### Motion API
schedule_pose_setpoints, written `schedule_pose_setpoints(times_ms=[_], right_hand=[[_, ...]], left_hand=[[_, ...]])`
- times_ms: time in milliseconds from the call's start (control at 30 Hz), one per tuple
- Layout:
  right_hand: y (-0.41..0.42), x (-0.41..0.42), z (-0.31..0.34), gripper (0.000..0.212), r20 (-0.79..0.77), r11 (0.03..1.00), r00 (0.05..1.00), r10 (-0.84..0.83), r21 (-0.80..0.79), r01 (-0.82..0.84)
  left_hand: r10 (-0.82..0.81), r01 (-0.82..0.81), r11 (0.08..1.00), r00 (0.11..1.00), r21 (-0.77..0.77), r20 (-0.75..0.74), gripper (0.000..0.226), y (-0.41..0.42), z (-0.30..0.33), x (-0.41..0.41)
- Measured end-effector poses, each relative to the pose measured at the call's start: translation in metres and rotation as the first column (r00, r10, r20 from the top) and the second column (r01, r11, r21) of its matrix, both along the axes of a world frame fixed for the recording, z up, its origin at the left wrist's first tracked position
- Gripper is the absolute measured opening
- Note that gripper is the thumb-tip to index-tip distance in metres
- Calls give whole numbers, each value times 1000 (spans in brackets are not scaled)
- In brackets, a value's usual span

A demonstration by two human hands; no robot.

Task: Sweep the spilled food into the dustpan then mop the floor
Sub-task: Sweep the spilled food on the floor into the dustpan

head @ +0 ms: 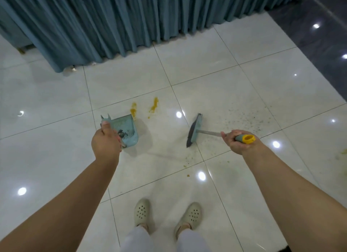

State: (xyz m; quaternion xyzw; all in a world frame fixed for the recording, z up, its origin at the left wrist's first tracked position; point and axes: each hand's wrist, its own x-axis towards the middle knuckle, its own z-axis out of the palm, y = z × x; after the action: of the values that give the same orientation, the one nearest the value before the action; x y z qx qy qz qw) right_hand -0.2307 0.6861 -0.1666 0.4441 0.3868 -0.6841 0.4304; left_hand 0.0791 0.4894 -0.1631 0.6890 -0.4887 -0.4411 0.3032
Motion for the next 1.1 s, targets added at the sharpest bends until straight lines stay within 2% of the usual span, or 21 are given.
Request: schedule_pose_setpoints(times_ms=[133, 300, 533, 667, 833, 1100], right_hand=[[47, -28, 4, 48, -31, 1000, 999, 27, 5, -27], [87, -33, 8, 33, 1, 974, 974, 225, -18, -225], [98, 11, 2, 24, 84, 913, 913, 398, -135, -386], [96, 40, -12, 18, 139, 875, 866, 480, -146, -461], [118, 42, -18, 14, 173, 883, 866, 470, -79, -463], [157, 5, -8, 12, 93, 941, 939, 332, 40, -337]], left_hand=[[0, 1, 1000, 1000, -7, 14, 53, 21, 0, -25], [-16, 16, 1000, 999, -3, 39, 54, 42, 4, -46], [-23, 23, 999, 1000, -30, 11, 57, 70, 12, -64], [-9, 9, 1000, 1000, -27, -8, 56, 83, 11, -63], [-13, 14, 999, 1000, -31, 15, 58, 98, 8, -55], [-38, 39, 999, 998, -8, 52, 56, 115, 2, -37]])
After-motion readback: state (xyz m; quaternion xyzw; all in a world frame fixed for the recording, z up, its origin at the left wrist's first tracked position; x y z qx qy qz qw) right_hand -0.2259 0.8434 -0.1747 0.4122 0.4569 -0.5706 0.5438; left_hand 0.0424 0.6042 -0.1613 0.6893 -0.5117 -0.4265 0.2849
